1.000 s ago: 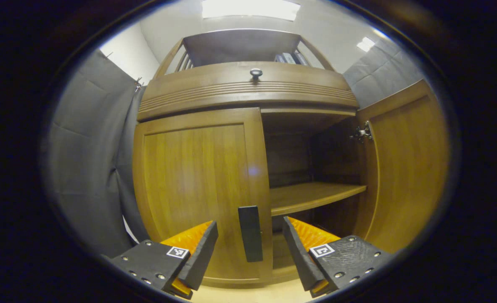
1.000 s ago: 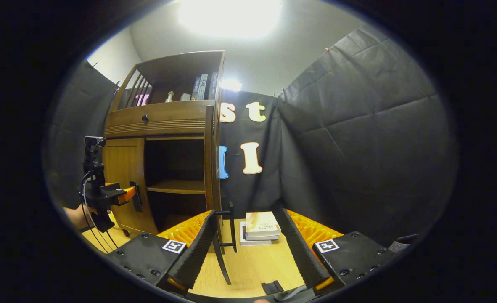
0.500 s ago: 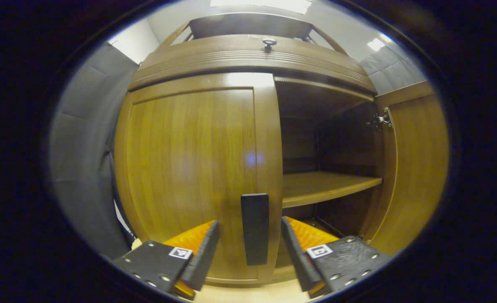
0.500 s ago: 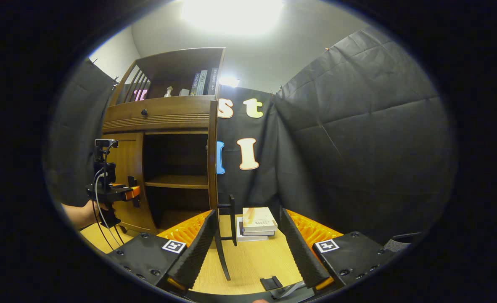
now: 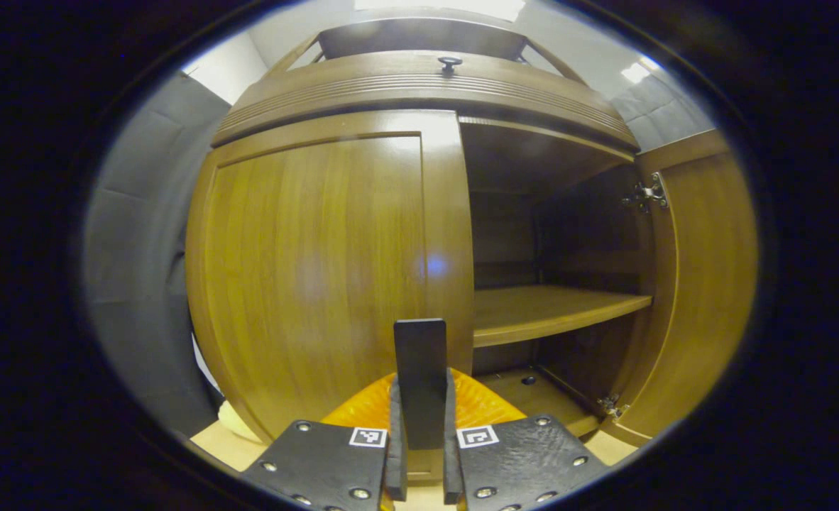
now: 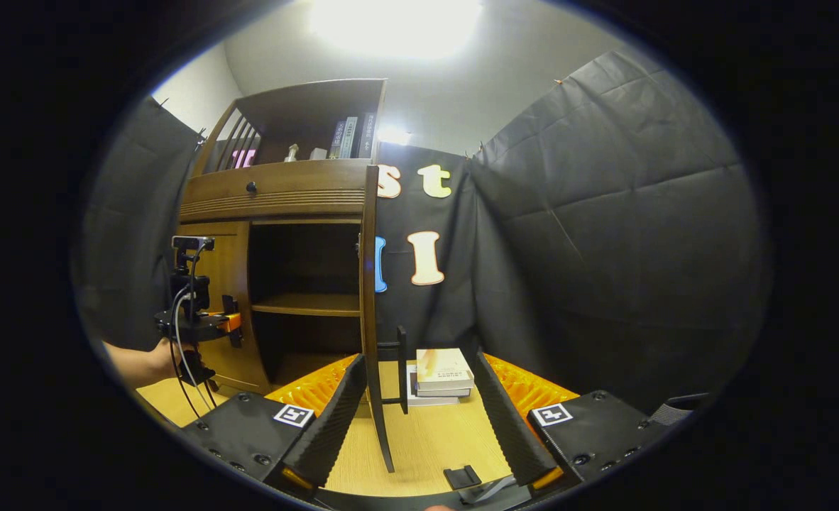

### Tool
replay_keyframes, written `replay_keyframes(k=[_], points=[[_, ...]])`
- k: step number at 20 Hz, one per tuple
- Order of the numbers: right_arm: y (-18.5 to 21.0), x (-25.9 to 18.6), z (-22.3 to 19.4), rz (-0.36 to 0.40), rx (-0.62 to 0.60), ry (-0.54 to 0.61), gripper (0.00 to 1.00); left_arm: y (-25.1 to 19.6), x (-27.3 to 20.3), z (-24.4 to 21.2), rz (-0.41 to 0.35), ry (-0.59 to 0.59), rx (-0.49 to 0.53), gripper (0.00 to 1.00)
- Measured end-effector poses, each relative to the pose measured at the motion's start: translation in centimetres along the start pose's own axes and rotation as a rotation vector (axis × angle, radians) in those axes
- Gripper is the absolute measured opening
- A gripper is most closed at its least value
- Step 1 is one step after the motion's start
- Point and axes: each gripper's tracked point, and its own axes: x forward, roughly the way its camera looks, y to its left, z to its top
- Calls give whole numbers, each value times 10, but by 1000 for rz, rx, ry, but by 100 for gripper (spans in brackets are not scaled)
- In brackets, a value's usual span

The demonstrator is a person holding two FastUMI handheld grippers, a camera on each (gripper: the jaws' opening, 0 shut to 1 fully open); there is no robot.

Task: Open the right door of the double-door shoe cabinet with the right hand, and open the left door with the left hand.

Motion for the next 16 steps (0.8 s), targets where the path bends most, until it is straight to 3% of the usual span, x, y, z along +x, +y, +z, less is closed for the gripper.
replay_keyframes(k=[2,3,4,14,16], points=[[-1,0,-1,3,6,1,95,0,-2,-1,7,8,6,20],[-2,0,-1,5,13,0,95,1,-6,-1,10,7,5,19],[-2,0,-1,6,21,-1,95,1,-9,-1,7,8,9,10],[9,2,5,57,37,-21,92,14,-78,0,25,24,-6,10],[13,3,7,74,40,-27,95,20,-92,0,23,30,-13,10]])
